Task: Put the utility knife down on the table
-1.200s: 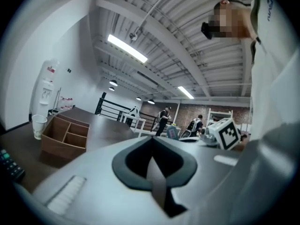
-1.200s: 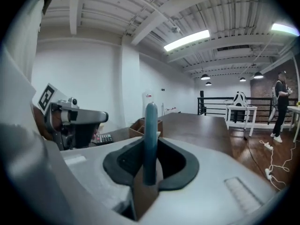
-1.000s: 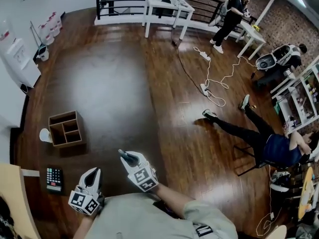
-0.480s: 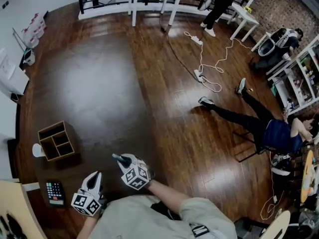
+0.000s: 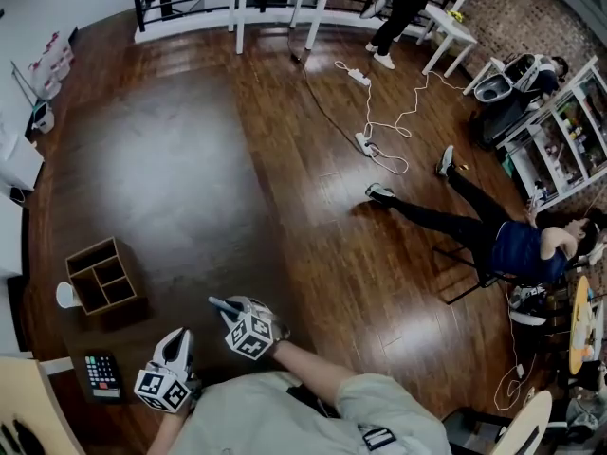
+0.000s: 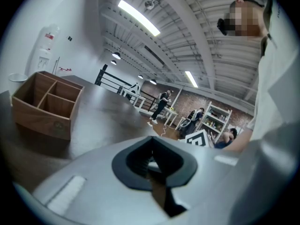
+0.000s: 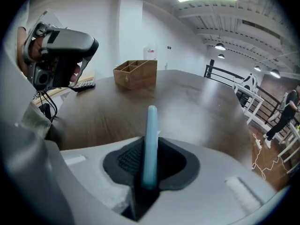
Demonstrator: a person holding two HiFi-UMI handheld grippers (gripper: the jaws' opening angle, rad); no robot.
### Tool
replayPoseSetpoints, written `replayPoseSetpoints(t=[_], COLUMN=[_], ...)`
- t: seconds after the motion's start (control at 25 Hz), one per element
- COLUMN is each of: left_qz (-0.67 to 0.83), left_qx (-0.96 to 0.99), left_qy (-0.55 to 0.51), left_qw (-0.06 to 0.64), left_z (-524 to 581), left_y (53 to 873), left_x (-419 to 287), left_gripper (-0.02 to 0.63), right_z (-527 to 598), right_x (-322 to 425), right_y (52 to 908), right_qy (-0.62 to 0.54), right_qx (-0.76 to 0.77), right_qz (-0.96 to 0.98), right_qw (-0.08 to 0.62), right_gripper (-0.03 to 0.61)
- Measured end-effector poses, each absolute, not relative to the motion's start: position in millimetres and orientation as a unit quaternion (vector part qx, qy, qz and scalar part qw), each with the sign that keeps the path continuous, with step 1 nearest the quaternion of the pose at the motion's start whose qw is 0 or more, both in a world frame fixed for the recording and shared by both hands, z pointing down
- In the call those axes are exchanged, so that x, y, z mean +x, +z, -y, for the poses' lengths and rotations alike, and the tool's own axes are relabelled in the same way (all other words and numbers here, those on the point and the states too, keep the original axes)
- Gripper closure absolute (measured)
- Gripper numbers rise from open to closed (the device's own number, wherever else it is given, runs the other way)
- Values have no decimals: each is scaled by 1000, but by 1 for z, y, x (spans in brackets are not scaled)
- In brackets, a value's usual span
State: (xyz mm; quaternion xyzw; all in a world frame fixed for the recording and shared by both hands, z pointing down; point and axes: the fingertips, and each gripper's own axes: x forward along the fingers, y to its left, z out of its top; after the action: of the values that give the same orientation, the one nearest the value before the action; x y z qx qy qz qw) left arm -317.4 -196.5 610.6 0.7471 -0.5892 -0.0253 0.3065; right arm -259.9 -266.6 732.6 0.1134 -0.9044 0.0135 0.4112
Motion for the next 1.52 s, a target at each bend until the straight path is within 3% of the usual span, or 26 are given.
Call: replayPoseSetpoints(t=[0.4, 0.76, 0.8, 0.92, 1.52], left_qz=[585, 573, 570, 565, 540], left_qx=[758, 772, 775, 782, 809], left_qy=[-39, -53, -52, -54, -77], left_qw=[285, 271, 267, 256, 219], left_z=[195, 165, 158, 134, -53], left_y=[599, 588, 587, 578, 537], left_x=[-311, -299, -296, -283, -191], left_gripper=[611, 612, 612, 612, 612], right_z=[256, 218, 210, 176, -38], right_x=[-249, -226, -223, -213, -132], right_y=[719, 647, 637, 610, 558], right_qy=[33, 62, 68, 74, 91], right_qx=[116, 180, 182, 177, 180], right_qz=[905, 933, 937, 948, 963], right_qw=[408, 306, 292, 254, 180], right_gripper=[429, 430, 439, 577, 577])
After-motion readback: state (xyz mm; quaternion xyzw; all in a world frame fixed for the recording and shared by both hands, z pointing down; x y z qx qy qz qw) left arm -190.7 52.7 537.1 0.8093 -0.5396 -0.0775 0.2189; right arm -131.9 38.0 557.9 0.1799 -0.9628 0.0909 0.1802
